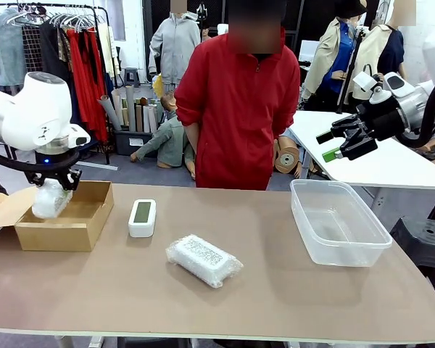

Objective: Separate and place wrapped and unwrapped clocks.
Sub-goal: If the picked Digital clock is wrapped, place it in the Package Box ; if not, place it in the Organizing box.

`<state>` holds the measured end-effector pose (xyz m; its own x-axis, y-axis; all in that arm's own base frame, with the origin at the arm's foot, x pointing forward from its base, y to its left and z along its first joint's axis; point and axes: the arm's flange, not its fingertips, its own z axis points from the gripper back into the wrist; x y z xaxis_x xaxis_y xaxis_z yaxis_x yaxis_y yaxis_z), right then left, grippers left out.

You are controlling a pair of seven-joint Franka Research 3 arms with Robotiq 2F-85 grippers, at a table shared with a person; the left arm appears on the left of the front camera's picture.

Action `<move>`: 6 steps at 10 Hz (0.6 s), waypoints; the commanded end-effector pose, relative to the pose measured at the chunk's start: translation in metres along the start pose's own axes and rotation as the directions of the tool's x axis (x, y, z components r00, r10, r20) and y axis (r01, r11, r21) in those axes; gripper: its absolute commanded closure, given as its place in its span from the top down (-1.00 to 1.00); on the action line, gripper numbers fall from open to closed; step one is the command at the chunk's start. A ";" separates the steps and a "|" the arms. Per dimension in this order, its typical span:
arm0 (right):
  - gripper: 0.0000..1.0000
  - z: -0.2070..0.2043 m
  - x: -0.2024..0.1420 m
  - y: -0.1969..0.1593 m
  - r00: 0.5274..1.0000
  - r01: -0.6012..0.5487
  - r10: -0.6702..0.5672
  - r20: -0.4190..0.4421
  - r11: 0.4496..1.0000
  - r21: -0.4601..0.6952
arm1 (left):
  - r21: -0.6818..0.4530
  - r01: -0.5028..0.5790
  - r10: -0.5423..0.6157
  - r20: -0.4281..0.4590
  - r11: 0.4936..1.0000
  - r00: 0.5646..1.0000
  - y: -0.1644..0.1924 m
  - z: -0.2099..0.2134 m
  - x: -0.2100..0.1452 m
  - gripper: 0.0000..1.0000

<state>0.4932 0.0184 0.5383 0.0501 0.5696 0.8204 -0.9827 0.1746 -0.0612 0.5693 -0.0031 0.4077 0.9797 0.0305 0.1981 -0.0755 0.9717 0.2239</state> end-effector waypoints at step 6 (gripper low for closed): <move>1.00 0.000 0.001 0.001 1.000 -0.003 0.003 0.000 1.000 0.001 | 0.040 0.025 -0.026 0.018 0.999 1.000 0.005 -0.036 -0.007 -1.00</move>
<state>0.4932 0.0184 0.5383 0.0501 0.5696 0.8204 -0.9827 0.1746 -0.0612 0.5700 0.0062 0.3786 0.9833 0.0078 0.1819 -0.0527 0.9684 0.2436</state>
